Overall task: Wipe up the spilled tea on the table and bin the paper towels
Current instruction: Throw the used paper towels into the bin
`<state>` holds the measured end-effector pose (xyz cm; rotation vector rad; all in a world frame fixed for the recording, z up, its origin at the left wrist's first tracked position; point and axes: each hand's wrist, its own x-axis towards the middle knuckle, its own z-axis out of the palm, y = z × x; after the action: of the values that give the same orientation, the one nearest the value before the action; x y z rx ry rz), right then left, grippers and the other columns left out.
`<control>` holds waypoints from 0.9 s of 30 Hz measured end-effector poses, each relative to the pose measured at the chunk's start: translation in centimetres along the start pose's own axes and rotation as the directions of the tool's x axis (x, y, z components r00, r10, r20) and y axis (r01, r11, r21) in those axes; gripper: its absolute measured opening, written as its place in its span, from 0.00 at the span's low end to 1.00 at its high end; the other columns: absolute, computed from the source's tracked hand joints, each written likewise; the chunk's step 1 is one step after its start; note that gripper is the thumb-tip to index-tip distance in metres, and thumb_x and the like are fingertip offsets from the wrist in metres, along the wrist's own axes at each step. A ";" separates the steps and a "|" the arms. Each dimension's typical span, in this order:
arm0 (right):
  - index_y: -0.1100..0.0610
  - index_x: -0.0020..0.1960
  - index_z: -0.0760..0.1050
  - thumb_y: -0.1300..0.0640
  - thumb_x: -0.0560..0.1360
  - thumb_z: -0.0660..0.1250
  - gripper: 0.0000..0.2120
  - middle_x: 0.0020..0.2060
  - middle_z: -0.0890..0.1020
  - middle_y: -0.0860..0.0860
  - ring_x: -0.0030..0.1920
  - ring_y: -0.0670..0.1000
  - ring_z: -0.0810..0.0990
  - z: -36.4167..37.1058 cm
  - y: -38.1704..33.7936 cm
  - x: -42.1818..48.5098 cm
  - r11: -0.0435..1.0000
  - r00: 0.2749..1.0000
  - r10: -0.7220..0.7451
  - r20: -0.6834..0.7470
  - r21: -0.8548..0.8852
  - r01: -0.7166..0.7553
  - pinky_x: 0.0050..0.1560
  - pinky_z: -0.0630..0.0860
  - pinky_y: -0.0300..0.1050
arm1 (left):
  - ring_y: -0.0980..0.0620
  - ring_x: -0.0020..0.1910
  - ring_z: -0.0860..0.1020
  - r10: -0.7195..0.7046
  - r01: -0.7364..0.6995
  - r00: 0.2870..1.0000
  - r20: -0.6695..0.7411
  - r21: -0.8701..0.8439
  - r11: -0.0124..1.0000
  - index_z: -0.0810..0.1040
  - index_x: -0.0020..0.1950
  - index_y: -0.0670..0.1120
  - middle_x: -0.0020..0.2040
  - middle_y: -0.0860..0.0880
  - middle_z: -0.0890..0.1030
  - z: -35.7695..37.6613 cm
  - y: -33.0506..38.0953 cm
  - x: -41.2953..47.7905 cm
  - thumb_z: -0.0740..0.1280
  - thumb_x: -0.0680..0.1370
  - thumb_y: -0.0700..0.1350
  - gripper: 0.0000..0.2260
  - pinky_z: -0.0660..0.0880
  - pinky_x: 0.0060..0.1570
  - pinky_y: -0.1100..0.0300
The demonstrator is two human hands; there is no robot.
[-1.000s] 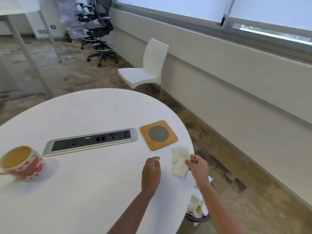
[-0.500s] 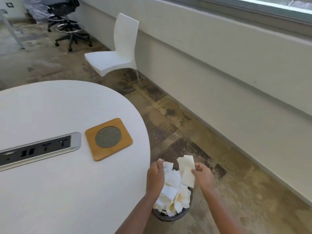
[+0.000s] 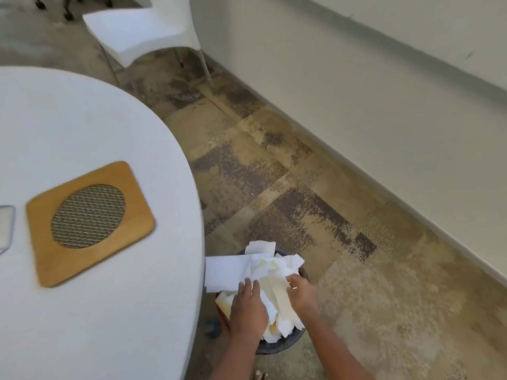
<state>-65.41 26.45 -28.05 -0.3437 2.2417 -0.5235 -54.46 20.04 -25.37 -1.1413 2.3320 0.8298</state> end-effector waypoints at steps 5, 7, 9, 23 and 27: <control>0.58 0.64 0.72 0.66 0.78 0.56 0.17 0.64 0.77 0.54 0.63 0.53 0.75 4.1 2.4 5.3 0.998 1.000 -0.024 0.002 -0.050 0.024 0.59 0.74 0.45 | 0.48 0.77 0.46 0.037 -0.064 0.988 0.150 0.184 0.981 0.48 0.76 0.44 0.78 0.45 0.46 4.5 -0.3 4.8 0.50 0.81 0.40 0.24 0.50 0.76 0.53; 0.56 0.70 0.65 0.66 0.78 0.54 0.21 0.69 0.70 0.53 0.69 0.52 0.69 5.5 3.0 6.6 0.984 0.998 -0.059 -0.005 -0.170 0.057 0.64 0.70 0.45 | 0.48 0.77 0.45 0.029 -0.066 0.986 0.167 0.225 0.972 0.47 0.75 0.44 0.78 0.45 0.46 5.6 -0.5 6.6 0.50 0.81 0.41 0.24 0.49 0.76 0.52; 0.57 0.75 0.54 0.67 0.78 0.54 0.28 0.75 0.58 0.55 0.75 0.55 0.59 6.8 3.4 6.8 0.948 0.990 -0.120 -0.070 -0.305 0.093 0.68 0.67 0.47 | 0.47 0.77 0.44 0.010 -0.059 0.983 0.182 0.264 0.963 0.46 0.75 0.43 0.78 0.45 0.45 6.4 -0.9 7.9 0.50 0.81 0.41 0.24 0.48 0.76 0.52; 0.57 0.77 0.41 0.41 0.77 0.32 0.33 0.78 0.46 0.55 0.78 0.52 0.46 11.8 6.6 10.0 0.901 0.964 -0.127 0.233 -0.379 0.210 0.77 0.51 0.46 | 0.48 0.77 0.43 -0.031 -0.029 0.982 0.186 0.313 0.949 0.43 0.75 0.44 0.78 0.45 0.44 10.1 -3.4 12.1 0.48 0.81 0.43 0.24 0.47 0.75 0.51; 0.57 0.77 0.45 0.47 0.81 0.47 0.28 0.77 0.50 0.54 0.77 0.51 0.49 12.1 6.9 12.3 0.904 0.947 -0.096 0.305 -0.372 0.211 0.77 0.52 0.46 | 0.48 0.77 0.42 -0.026 -0.043 0.978 0.206 0.325 0.945 0.43 0.75 0.44 0.78 0.46 0.42 11.0 -3.7 13.0 0.48 0.81 0.41 0.24 0.46 0.75 0.51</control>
<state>-64.79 24.39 -46.52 -0.7653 2.0389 -0.0768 -57.90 18.28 -42.38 -0.8593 2.1962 0.5075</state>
